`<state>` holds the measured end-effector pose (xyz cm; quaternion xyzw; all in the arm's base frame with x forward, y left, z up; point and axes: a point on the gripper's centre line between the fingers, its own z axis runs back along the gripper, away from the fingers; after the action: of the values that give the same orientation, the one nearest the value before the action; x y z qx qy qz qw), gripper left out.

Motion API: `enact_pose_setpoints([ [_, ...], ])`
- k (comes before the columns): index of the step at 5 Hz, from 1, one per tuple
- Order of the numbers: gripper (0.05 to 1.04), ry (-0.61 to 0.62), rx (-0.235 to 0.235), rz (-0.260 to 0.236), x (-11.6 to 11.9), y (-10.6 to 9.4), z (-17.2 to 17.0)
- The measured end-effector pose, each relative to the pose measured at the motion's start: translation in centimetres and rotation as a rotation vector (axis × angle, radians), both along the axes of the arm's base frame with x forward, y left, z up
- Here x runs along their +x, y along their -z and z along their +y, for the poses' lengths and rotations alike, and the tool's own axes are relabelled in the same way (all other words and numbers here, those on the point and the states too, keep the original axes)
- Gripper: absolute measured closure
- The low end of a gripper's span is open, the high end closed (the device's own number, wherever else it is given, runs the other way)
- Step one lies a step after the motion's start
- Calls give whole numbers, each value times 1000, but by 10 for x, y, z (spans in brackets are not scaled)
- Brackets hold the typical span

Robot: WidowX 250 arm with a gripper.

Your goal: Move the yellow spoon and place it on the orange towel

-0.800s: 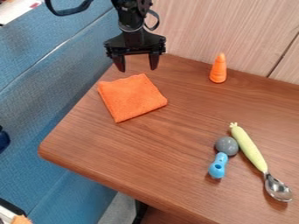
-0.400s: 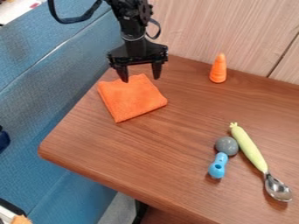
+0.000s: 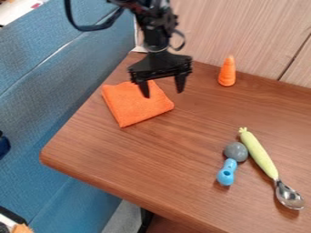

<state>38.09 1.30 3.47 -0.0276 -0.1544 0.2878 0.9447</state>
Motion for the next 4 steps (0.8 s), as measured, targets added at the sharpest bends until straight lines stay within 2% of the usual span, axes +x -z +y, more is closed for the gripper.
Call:
enact_pose_setpoints([
  [1,83,43,15,28,-4,-4,-51],
  [2,83,20,16,14,-6,-10,-88],
  [3,83,70,-25,35,-14,4,-131],
  [4,83,64,-63,48,-13,20,-151],
])
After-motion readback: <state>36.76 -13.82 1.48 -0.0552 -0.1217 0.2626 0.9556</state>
